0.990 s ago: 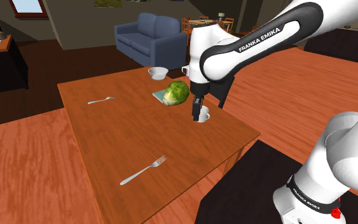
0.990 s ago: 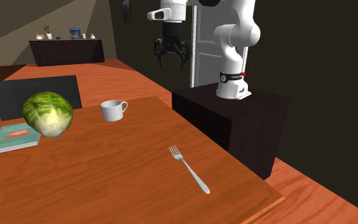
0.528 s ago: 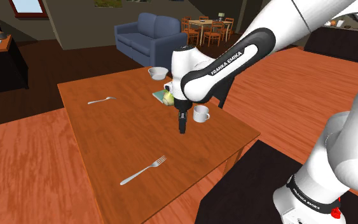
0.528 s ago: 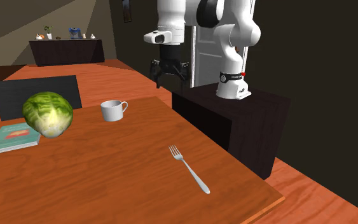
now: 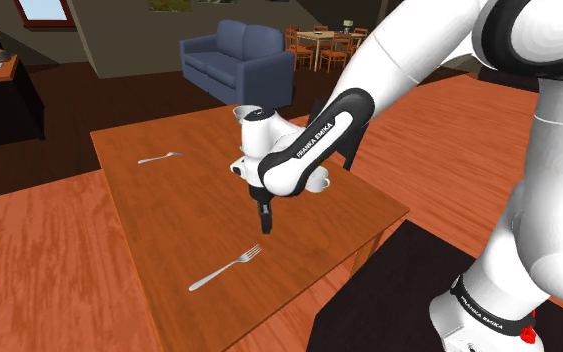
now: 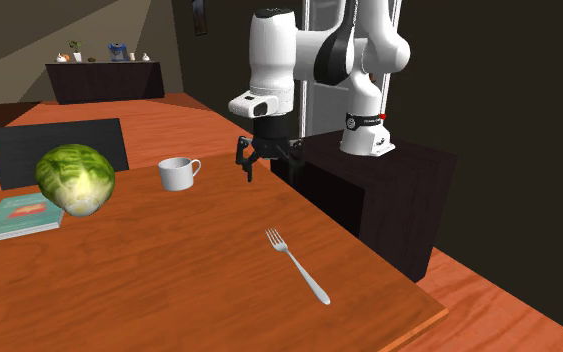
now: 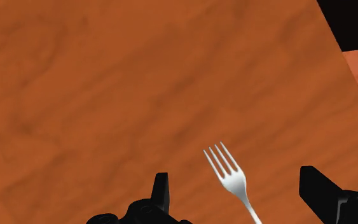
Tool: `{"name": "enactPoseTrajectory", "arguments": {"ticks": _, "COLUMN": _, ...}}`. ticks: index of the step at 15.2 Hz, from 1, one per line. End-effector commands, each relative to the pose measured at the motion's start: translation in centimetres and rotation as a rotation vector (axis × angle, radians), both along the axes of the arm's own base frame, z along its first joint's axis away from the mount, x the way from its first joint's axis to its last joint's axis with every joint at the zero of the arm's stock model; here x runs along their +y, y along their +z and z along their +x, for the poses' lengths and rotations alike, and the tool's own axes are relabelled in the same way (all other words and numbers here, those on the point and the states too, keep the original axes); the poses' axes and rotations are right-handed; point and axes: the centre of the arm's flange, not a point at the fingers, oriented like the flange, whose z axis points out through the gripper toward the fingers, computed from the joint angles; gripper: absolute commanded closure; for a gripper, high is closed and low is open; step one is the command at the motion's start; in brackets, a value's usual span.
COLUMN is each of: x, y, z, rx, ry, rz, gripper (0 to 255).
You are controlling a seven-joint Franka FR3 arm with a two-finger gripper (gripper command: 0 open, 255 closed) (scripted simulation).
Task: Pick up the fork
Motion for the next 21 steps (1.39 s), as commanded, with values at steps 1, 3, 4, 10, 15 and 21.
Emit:
{"name": "enactPoseTrajectory", "arguments": {"ticks": 1, "x": 1.7, "y": -2.0, "z": 0.7, "rx": 0.002, "ry": 0.057, "rz": 0.003, "gripper": 0}}
{"name": "enactPoseTrajectory", "arguments": {"ticks": 3, "x": 3.4, "y": -4.0, "z": 1.1, "rx": 0.005, "ry": 0.113, "rz": 0.005, "gripper": 0}}
{"name": "enactPoseTrajectory", "arguments": {"ticks": 4, "x": 4.2, "y": -4.9, "z": 1.3, "rx": 0.006, "ry": 0.141, "rz": 0.006, "gripper": 0}}
{"name": "enactPoseTrajectory", "arguments": {"ticks": 10, "x": 7.6, "y": -9.9, "z": 1.8, "rx": 0.012, "ry": 0.251, "rz": 0.011, "gripper": 0}}
{"name": "enactPoseTrajectory", "arguments": {"ticks": 15, "x": 7.6, "y": -12.5, "z": 1.8, "rx": 0.012, "ry": 0.251, "rz": 0.011, "gripper": 0}}
{"name": "enactPoseTrajectory", "arguments": {"ticks": 21, "x": 7.6, "y": -12.8, "z": 1.8, "rx": 0.012, "ry": 0.251, "rz": 0.011, "gripper": 255}}
